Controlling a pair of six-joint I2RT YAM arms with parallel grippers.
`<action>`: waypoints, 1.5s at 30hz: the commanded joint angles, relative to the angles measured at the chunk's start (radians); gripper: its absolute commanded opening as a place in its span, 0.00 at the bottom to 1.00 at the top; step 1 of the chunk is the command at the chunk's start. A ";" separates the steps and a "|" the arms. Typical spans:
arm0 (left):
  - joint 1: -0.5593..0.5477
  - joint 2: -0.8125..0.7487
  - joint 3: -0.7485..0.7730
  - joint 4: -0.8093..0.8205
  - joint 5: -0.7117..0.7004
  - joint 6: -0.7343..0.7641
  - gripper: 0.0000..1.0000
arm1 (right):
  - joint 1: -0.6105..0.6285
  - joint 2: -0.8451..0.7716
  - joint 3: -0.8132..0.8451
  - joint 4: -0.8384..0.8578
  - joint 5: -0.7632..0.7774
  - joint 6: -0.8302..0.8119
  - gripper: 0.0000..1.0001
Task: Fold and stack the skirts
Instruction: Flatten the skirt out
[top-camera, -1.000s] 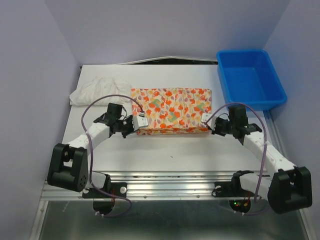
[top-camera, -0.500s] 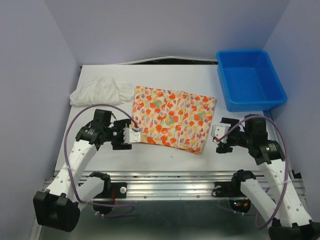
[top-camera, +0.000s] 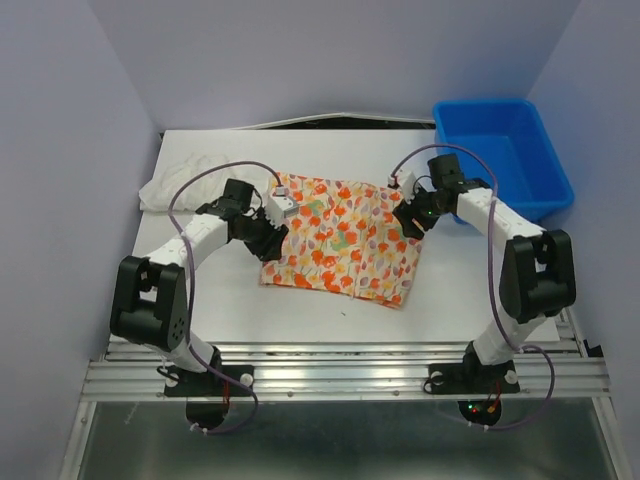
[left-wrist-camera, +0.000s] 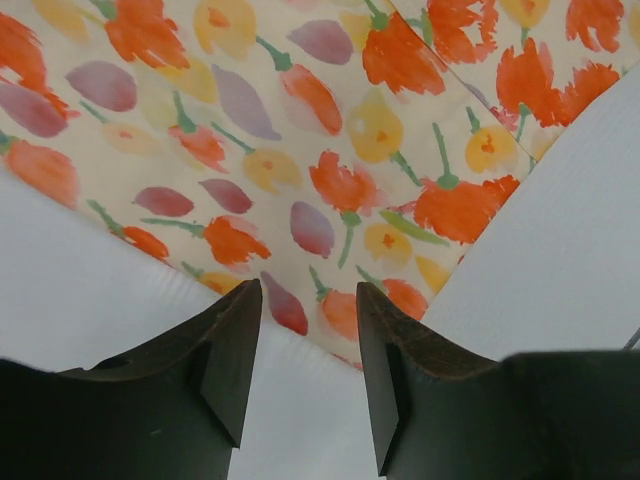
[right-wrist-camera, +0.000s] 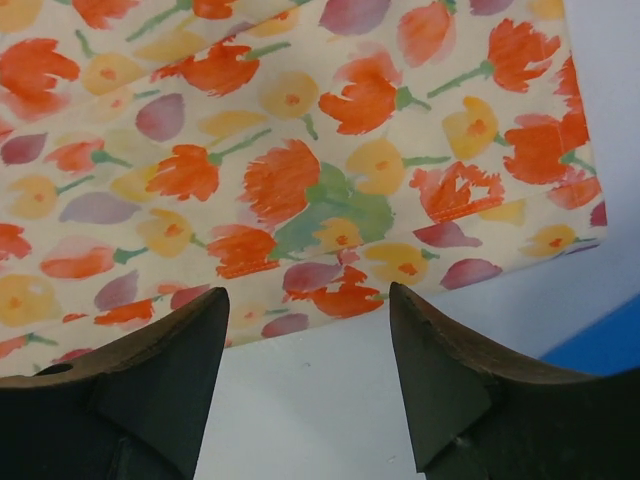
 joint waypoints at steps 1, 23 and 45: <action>-0.044 0.032 0.008 0.066 -0.010 -0.202 0.53 | 0.067 0.091 0.079 0.060 0.130 0.060 0.69; -0.062 0.553 0.526 0.055 -0.298 -0.276 0.49 | 0.611 -0.010 -0.117 -0.378 -0.252 0.086 0.72; -0.102 0.129 0.105 0.081 -0.104 -0.164 0.52 | 0.206 0.102 -0.034 -0.079 -0.014 0.164 0.63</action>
